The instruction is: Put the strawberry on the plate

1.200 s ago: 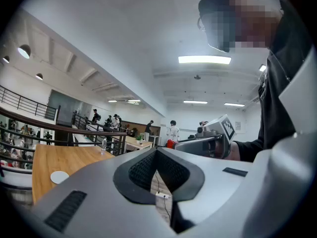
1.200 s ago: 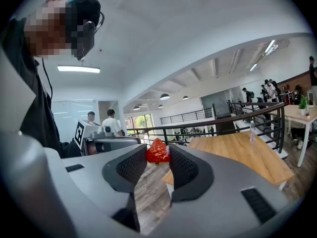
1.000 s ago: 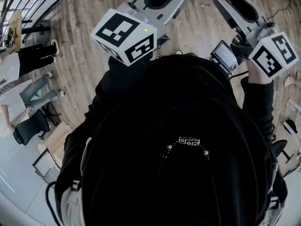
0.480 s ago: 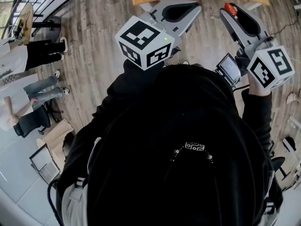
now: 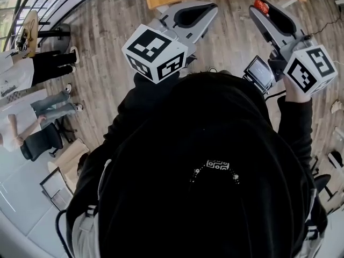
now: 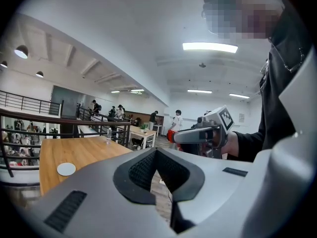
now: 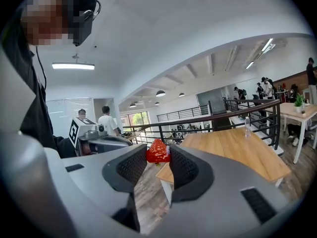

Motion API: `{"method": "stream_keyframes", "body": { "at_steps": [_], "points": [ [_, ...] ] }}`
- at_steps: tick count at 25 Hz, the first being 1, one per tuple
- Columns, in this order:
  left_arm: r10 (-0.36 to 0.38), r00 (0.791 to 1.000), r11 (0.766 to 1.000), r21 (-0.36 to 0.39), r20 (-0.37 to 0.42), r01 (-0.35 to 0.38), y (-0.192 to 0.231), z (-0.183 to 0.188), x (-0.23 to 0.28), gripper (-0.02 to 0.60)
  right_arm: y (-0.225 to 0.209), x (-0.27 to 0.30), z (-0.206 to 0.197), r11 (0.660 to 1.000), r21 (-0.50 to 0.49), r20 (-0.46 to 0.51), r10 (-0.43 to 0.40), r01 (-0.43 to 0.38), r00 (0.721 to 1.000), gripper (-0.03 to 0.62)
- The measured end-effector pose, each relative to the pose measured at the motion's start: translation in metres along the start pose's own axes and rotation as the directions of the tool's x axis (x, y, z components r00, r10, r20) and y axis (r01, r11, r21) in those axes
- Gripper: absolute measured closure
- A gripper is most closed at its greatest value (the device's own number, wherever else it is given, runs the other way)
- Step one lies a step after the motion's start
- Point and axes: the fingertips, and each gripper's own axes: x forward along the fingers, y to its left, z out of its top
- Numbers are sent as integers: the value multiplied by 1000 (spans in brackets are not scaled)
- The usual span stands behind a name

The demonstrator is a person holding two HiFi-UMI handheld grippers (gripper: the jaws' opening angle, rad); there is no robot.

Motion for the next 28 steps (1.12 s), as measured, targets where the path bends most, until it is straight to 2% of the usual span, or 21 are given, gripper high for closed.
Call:
{"method": "stream_keyframes", "body": {
  "at_steps": [5, 10, 14, 19, 24, 28],
  "points": [
    [-19, 1000, 999, 39, -14, 19, -12, 0, 12, 584, -2, -9, -1, 998, 19, 19, 51, -52, 999, 442],
    [-46, 998, 999, 26, -48, 47, -20, -10, 25, 585, -3, -10, -15, 995, 51, 9, 91, -91, 996, 442],
    [-50, 997, 998, 20, -55, 51, -18, -12, 29, 584, -15, -13, -22, 993, 92, 9, 80, -81, 997, 442],
    [-52, 998, 999, 7, -31, 52, -18, -10, 30, 584, -21, -19, -20, 994, 89, 12, 63, -64, 998, 442],
    [-105, 994, 994, -1, -11, 105, -13, -5, 34, 584, -14, -18, 1, 997, 63, 63, 43, -47, 997, 442],
    [-128, 992, 992, 10, 5, 128, -5, 9, 49, 584, -24, -25, 8, 997, 70, 74, 3, -8, 997, 442]
  ]
}}
